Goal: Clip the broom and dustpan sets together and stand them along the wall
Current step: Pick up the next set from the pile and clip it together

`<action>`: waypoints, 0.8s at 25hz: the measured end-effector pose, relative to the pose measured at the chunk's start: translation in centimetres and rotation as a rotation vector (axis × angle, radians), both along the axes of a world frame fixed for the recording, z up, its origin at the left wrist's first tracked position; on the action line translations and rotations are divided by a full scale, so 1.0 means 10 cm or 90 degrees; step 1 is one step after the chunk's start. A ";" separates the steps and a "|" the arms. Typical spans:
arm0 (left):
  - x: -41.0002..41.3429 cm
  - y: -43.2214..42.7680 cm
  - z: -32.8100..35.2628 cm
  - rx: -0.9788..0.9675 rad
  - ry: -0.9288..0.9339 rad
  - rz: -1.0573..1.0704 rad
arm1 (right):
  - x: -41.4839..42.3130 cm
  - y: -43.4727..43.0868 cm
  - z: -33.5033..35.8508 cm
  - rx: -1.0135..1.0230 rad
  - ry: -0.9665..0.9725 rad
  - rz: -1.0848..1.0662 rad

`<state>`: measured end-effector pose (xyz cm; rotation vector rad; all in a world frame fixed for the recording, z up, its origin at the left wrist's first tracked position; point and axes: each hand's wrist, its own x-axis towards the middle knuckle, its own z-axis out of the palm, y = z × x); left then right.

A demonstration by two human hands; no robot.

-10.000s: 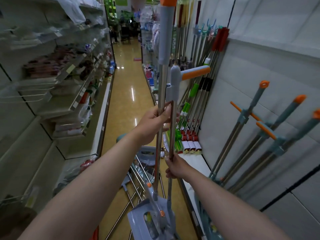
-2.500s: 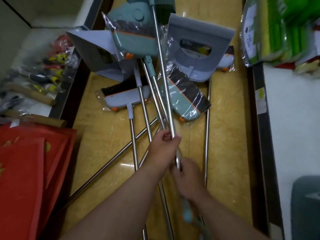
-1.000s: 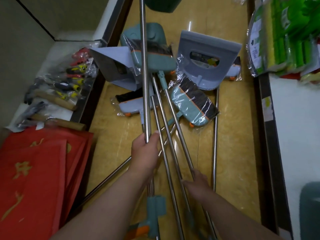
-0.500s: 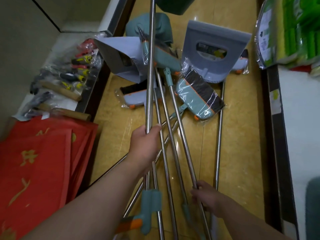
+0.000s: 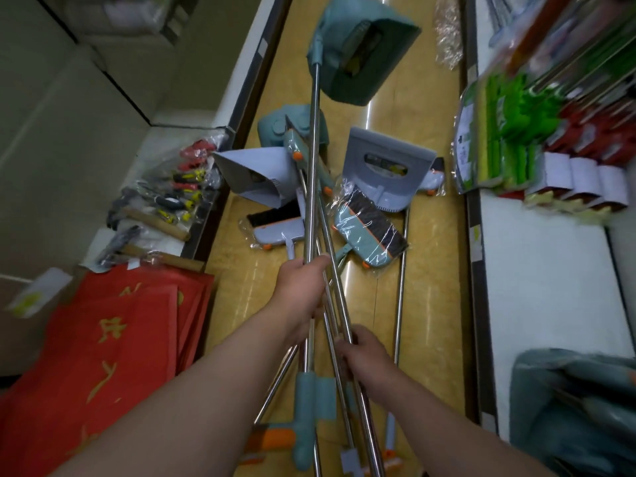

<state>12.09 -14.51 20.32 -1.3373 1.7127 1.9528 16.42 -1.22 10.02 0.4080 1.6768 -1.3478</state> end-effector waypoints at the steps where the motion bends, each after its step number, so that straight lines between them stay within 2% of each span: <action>1: 0.01 -0.02 0.22 0.003 -0.003 -0.005 | -0.07 -0.03 0.24 -0.034 -0.012 -0.014; 5: 0.16 -0.15 0.96 -0.011 -0.031 -0.023 | -0.23 -0.05 1.11 -0.183 -0.078 -0.107; 9: 0.34 -0.15 1.59 0.058 -0.048 -0.002 | -0.16 -0.01 1.96 -0.236 -0.098 -0.043; 14: 0.45 0.00 2.45 0.196 -0.025 0.063 | -0.25 0.06 2.98 -0.246 0.037 -0.051; 18: 0.50 -0.06 2.95 0.334 -0.030 0.123 | -0.35 0.11 3.70 -0.242 0.086 -0.006; 20: 0.54 -0.08 3.19 0.350 -0.029 0.127 | -0.37 0.13 4.05 -0.214 0.103 -0.004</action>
